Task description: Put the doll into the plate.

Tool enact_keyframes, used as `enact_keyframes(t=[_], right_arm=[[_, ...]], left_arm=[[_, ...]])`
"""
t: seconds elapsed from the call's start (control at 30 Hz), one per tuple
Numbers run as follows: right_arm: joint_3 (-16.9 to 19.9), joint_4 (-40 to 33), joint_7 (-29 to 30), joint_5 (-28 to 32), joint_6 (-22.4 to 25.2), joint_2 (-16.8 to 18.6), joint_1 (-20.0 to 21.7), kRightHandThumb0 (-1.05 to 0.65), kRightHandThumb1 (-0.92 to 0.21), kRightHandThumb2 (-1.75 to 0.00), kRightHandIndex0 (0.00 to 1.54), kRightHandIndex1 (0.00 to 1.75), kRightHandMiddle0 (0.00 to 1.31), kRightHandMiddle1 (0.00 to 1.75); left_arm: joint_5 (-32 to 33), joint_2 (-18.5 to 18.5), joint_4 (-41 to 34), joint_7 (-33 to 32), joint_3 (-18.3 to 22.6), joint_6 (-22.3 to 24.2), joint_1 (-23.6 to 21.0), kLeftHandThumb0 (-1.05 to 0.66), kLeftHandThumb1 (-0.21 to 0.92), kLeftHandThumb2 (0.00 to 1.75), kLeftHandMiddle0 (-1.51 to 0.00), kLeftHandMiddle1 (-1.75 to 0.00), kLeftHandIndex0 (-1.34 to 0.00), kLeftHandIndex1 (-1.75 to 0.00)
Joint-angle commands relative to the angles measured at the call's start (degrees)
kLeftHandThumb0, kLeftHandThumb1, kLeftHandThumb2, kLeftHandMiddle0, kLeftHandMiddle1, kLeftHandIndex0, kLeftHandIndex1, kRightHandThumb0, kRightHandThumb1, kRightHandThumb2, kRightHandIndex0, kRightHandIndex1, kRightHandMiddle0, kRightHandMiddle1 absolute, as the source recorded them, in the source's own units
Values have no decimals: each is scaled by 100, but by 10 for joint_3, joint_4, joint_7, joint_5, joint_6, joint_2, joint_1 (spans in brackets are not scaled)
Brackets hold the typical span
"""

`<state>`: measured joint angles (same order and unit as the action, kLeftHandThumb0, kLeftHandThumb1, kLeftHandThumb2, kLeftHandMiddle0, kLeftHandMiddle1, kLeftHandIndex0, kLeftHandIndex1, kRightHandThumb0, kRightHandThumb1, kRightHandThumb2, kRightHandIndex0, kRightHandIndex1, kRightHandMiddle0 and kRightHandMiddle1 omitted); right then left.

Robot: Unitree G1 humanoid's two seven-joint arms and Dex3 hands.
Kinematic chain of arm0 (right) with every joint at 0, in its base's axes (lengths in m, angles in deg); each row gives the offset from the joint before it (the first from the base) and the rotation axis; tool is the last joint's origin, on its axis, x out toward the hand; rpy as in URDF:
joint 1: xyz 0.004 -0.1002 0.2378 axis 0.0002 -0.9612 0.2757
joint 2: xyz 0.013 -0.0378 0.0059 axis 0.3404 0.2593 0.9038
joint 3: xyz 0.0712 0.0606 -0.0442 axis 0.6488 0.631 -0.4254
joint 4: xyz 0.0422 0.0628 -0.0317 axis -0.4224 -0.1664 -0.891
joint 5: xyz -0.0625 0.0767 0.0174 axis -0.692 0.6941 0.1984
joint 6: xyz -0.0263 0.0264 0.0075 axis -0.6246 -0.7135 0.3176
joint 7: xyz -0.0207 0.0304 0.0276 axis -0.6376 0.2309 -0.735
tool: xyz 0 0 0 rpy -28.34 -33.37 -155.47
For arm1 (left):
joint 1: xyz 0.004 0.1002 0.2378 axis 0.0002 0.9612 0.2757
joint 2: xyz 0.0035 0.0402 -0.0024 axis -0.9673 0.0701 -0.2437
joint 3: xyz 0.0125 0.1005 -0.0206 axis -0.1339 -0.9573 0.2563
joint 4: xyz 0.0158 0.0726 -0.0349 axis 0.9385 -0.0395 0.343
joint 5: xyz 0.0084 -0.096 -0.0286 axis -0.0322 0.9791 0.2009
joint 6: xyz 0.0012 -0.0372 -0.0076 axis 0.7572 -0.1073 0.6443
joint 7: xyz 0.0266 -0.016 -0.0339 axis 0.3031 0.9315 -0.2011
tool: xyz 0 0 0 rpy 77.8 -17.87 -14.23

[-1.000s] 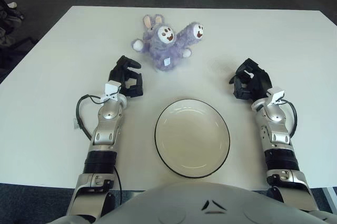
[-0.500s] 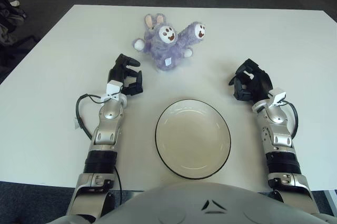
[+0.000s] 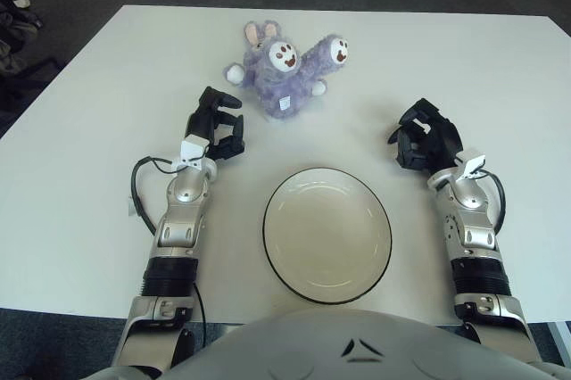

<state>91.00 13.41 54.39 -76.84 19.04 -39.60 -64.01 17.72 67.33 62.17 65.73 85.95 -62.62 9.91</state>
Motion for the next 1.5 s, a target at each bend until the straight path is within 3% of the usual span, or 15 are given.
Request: enact_keyframes(t=[0.0, 0.53, 0.67, 0.93, 1.47], right_arm=[[3, -5, 9, -2, 24, -2, -3, -1, -38, -118, 59, 156, 41, 175], [2, -48, 23, -10, 75, -13, 16, -1, -40, -117, 59, 155, 40, 175], [3, -62, 25, -17, 91, -21, 25, -1, -40, -117, 59, 156, 39, 175], [4, -77, 20, -24, 111, -36, 36, -1, -40, -116, 58, 157, 39, 175], [11, -109, 1, -14, 139, -55, 47, -1, -39, -118, 58, 158, 40, 175]], left_arm=[[12, -9, -13, 19, 6, 18, -4, -1, 67, 90, -26, -174, -24, -174], [26, -21, -46, 39, 20, 75, -32, -1, 67, 90, -26, -175, -23, -175], [25, -21, -61, 35, 25, 96, -41, -1, 73, 83, -22, -175, -20, -175], [14, -27, -59, 32, 28, 96, -52, -1, 80, 72, -19, -173, -17, -173], [-7, -34, -55, 27, 28, 98, -73, -1, 78, 73, -21, -172, -19, -172]])
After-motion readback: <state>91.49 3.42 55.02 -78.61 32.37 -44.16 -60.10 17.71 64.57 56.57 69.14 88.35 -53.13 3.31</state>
